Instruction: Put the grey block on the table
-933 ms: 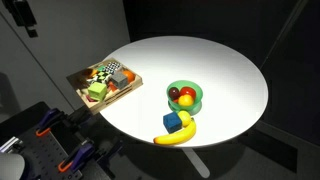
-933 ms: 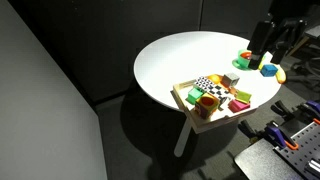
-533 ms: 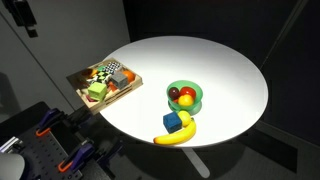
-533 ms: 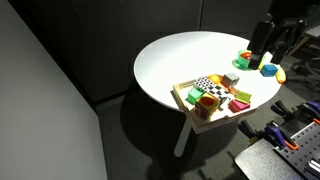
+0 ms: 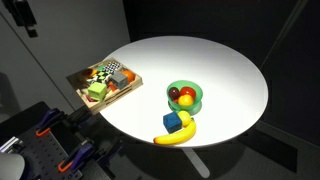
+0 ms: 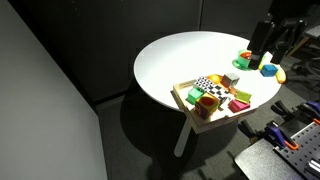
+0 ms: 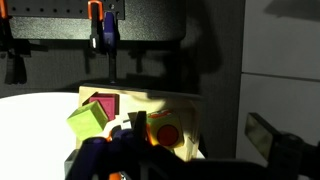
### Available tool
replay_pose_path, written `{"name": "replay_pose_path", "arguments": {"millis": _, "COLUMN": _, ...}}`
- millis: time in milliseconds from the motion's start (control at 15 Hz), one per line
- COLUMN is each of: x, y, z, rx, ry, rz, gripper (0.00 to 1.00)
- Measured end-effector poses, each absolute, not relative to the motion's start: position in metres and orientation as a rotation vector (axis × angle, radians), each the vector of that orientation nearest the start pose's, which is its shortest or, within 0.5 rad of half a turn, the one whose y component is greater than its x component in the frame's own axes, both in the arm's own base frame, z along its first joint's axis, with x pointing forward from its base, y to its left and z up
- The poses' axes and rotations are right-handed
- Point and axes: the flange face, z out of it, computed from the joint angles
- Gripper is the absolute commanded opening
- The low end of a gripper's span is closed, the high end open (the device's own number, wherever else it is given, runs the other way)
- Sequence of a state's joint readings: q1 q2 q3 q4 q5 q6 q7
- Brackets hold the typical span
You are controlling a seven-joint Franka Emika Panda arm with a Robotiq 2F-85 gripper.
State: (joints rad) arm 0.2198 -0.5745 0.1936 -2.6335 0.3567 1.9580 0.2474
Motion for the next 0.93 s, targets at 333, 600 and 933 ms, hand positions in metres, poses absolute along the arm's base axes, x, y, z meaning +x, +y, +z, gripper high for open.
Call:
{"name": "replay_pose_path", "arguments": {"millis": 333, "x": 0.320, "y": 0.159, "z": 0.419, "rx": -2.954, "ry": 0.049, "rz": 0.233, "gripper": 1.00}}
{"name": "replay_pose_path", "arguments": {"millis": 600, "x": 0.333, "y": 0.148, "z": 0.424, "rx": -2.945, "ry": 0.107, "rz": 0.156, "gripper": 1.00}}
{"name": "replay_pose_path", "arguments": {"millis": 933, "x": 0.362, "y": 0.134, "z": 0.420, "rx": -2.966, "ry": 0.161, "rz": 0.035, "gripper": 1.00}}
